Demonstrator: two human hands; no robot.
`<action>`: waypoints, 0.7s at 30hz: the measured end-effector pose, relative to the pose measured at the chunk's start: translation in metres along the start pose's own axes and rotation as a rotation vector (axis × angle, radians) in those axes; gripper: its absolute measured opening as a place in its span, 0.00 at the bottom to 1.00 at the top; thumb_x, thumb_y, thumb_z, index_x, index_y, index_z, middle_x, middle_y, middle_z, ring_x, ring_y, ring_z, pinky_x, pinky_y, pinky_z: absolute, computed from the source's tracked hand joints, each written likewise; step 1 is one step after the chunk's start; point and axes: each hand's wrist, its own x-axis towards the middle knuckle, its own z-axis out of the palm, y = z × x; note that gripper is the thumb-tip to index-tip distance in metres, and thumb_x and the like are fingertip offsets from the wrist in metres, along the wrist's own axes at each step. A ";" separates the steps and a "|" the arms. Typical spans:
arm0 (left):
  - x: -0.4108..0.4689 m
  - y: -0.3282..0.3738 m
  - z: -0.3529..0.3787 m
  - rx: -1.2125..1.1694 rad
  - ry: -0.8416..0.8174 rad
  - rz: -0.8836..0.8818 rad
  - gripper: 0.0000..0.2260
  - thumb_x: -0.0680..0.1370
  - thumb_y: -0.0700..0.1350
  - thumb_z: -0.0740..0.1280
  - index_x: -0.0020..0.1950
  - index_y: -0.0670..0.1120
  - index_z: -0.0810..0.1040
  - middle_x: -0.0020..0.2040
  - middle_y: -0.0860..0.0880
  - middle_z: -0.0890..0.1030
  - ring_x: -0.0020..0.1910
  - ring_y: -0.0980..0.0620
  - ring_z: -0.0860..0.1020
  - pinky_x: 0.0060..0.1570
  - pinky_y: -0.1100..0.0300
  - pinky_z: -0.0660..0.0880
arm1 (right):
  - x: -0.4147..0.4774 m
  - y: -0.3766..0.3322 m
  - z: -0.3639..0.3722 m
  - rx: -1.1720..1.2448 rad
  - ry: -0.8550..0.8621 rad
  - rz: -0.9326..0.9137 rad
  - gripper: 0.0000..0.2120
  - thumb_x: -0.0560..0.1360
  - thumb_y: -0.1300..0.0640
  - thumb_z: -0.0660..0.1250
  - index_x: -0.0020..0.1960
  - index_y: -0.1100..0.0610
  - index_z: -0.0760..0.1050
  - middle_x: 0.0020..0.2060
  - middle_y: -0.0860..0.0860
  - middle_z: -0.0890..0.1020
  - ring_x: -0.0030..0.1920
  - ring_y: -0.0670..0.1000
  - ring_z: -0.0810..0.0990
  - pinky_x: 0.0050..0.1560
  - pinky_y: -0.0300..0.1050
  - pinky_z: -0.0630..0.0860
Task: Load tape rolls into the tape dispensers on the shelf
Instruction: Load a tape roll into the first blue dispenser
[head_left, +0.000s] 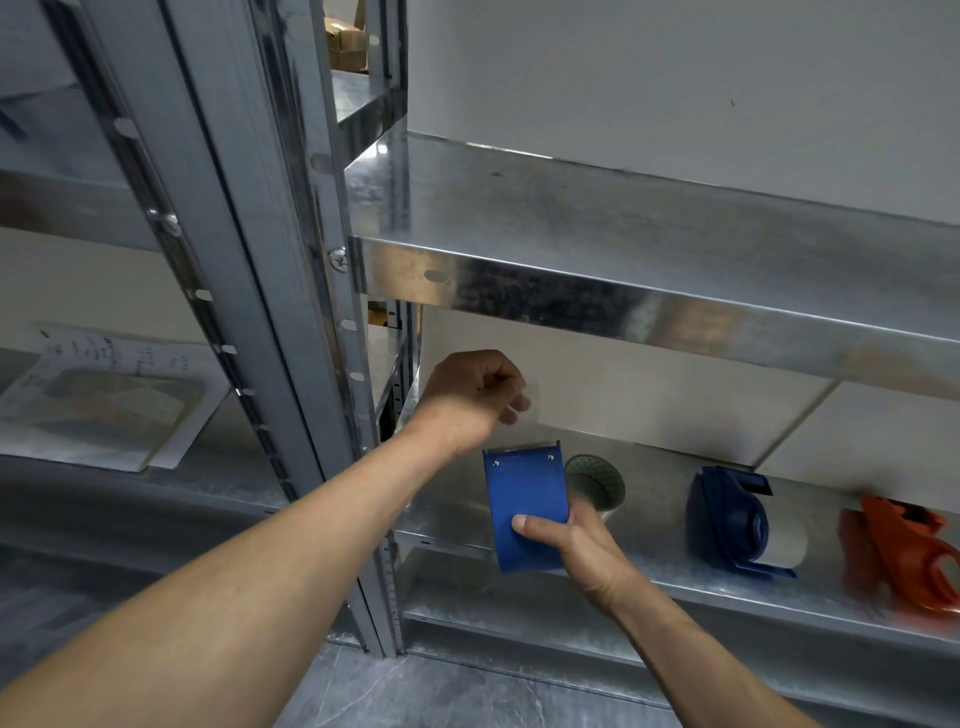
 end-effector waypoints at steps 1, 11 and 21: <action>0.000 -0.001 0.000 0.006 0.000 -0.001 0.08 0.79 0.38 0.65 0.41 0.45 0.79 0.39 0.48 0.85 0.37 0.48 0.84 0.42 0.57 0.80 | 0.000 -0.001 0.001 -0.004 0.000 0.006 0.23 0.63 0.50 0.74 0.56 0.56 0.77 0.46 0.49 0.86 0.44 0.45 0.84 0.43 0.35 0.77; -0.003 -0.004 0.000 0.027 -0.015 0.015 0.07 0.78 0.37 0.65 0.42 0.44 0.80 0.40 0.48 0.85 0.38 0.48 0.84 0.40 0.60 0.80 | -0.002 -0.006 0.006 -0.004 0.013 0.061 0.25 0.63 0.49 0.74 0.58 0.53 0.76 0.50 0.50 0.86 0.49 0.49 0.84 0.44 0.37 0.76; -0.018 -0.030 0.013 0.280 -0.055 0.302 0.05 0.77 0.41 0.68 0.47 0.45 0.85 0.58 0.51 0.83 0.60 0.52 0.78 0.61 0.53 0.74 | 0.004 -0.016 0.012 0.049 0.040 0.210 0.21 0.67 0.48 0.76 0.55 0.56 0.77 0.44 0.55 0.86 0.43 0.55 0.84 0.35 0.47 0.79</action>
